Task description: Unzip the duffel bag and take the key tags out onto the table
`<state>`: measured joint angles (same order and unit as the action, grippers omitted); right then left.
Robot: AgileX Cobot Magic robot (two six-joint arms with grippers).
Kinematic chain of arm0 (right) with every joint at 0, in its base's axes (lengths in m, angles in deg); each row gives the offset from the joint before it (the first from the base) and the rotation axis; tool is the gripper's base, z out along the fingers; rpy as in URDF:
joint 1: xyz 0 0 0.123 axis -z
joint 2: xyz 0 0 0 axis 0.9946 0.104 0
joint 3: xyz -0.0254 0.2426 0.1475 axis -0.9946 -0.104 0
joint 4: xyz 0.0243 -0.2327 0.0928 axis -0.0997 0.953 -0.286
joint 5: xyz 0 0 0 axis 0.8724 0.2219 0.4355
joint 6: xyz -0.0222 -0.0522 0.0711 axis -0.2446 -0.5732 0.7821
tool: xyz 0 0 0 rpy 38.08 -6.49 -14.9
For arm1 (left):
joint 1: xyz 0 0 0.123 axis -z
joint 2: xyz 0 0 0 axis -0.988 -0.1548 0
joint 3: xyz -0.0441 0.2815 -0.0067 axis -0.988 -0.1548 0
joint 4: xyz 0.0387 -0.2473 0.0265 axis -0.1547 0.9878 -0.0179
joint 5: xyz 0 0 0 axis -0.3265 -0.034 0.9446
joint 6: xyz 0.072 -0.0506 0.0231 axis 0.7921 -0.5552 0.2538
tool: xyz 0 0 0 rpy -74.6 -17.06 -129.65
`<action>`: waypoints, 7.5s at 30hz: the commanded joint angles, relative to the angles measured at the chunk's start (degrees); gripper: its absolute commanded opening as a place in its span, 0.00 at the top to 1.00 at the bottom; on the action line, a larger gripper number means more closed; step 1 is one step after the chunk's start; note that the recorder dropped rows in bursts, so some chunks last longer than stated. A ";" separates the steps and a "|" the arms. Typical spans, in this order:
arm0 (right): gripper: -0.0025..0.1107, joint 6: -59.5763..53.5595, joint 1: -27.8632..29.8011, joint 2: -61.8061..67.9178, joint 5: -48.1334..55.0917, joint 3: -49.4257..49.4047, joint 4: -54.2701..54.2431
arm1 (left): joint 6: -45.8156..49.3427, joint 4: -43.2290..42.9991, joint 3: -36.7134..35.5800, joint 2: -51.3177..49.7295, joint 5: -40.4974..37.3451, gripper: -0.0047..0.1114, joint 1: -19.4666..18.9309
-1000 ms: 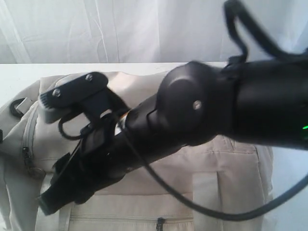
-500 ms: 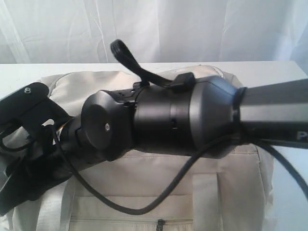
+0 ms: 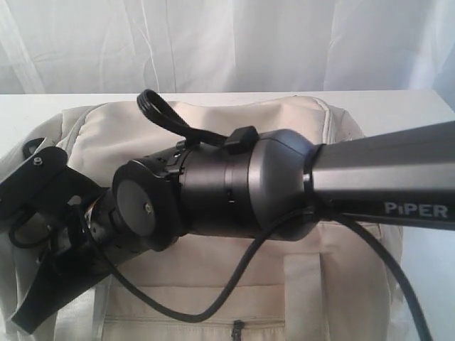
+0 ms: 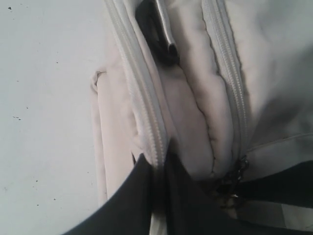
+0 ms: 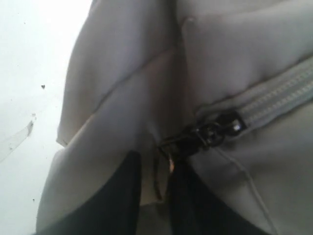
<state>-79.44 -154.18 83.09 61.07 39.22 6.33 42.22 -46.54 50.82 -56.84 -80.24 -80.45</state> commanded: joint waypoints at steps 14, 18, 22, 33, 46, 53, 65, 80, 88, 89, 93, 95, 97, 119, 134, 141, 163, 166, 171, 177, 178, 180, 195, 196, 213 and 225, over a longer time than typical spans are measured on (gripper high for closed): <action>0.98 -0.51 2.26 -8.69 1.44 0.52 0.23 | 0.24 0.59 0.63 0.35 0.43 0.96 0.15; 0.98 0.67 4.71 -9.62 -0.09 0.99 0.23 | 0.24 0.49 0.63 0.35 -0.16 0.96 0.15; 0.98 0.85 8.25 -7.90 -2.84 5.13 0.23 | 0.49 0.86 -0.40 0.35 -0.56 0.96 0.15; 0.98 0.16 14.96 8.22 -7.62 26.42 1.12 | 3.27 0.48 -1.02 0.35 -3.98 0.96 4.22; 0.98 1.46 24.92 13.62 -4.67 33.11 1.79 | 2.01 -1.83 -1.02 4.29 -4.00 0.96 4.11; 0.98 9.46 31.89 9.97 5.95 32.97 8.79 | -0.95 -4.93 -1.02 5.74 -3.45 0.96 4.11; 0.98 19.48 40.25 4.05 20.73 29.27 28.56 | -6.58 -10.68 -1.02 5.74 -1.59 0.96 4.11; 0.98 19.72 49.66 -17.05 21.59 8.64 34.56 | -7.90 -11.46 -1.02 4.46 0.65 0.96 4.11; 0.98 25.46 49.66 -28.48 22.00 -2.33 44.57 | -8.06 -11.55 -1.02 3.67 1.46 0.96 4.11; 0.98 26.79 49.66 -28.89 21.75 -3.44 44.90 | -8.21 -11.55 -1.02 3.67 1.46 0.96 4.11; 0.98 26.93 49.53 -29.69 18.25 -7.62 41.40 | -10.02 -10.96 -0.74 3.67 3.45 0.93 4.11; 0.98 25.86 49.53 -29.69 17.53 -8.15 38.83 | -9.48 -8.59 0.67 3.67 4.26 0.84 4.11; 0.98 25.74 49.53 -29.69 17.40 -8.29 38.42 | -6.24 -4.89 2.72 3.56 4.57 0.66 4.11; 0.98 23.32 49.53 -29.69 16.61 -8.28 33.55 | 43.39 44.53 37.57 -43.32 -9.10 0.39 10.51; 0.98 23.32 49.53 -29.69 16.81 -8.28 33.58 | 43.28 41.07 47.06 -55.87 -14.45 0.96 12.62; 0.98 23.32 49.53 -29.69 17.06 -8.28 33.58 | 37.11 37.16 47.06 -55.54 -8.56 0.96 10.17; 0.98 20.63 43.31 -43.06 43.06 -8.84 21.35 | 33.79 33.67 47.06 -54.25 -5.88 0.96 0.55; 0.98 20.50 42.11 -47.17 44.76 -12.24 17.33 | 33.79 33.90 47.06 -54.25 -5.65 0.96 0.55; 0.98 19.57 39.33 -50.41 44.34 -19.47 11.57 | 33.79 33.90 47.06 -54.25 -5.65 0.96 0.68; 0.98 19.57 38.91 -49.76 38.88 -21.33 14.23 | 44.66 37.67 47.06 -51.67 -11.60 0.67 3.11; 0.98 19.57 38.91 -49.00 38.88 -21.33 15.30 | 50.98 37.77 47.06 -50.55 -13.94 0.53 4.84; 0.98 19.57 38.91 -47.77 40.01 -21.33 16.30 | 57.11 37.77 47.06 -49.40 -15.67 0.40 8.41; 0.98 17.92 38.91 -47.16 45.25 -18.84 16.19 | 77.96 14.17 47.46 -53.84 3.43 0.39 40.22; 0.98 17.92 38.91 -47.16 45.25 -18.84 16.19 | 77.64 14.17 48.43 -54.54 3.31 0.39 40.80; 0.98 17.49 38.91 -47.16 44.34 -18.84 16.10 | 68.86 4.69 64.64 -64.75 -8.77 0.81 45.25; 0.98 16.85 38.91 -36.84 33.02 -15.58 16.21 | 62.49 5.22 68.64 -67.14 1.34 0.96 37.60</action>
<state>-61.60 -115.12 42.80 95.68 21.41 22.53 106.78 -40.14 117.72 -123.20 -81.40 -39.30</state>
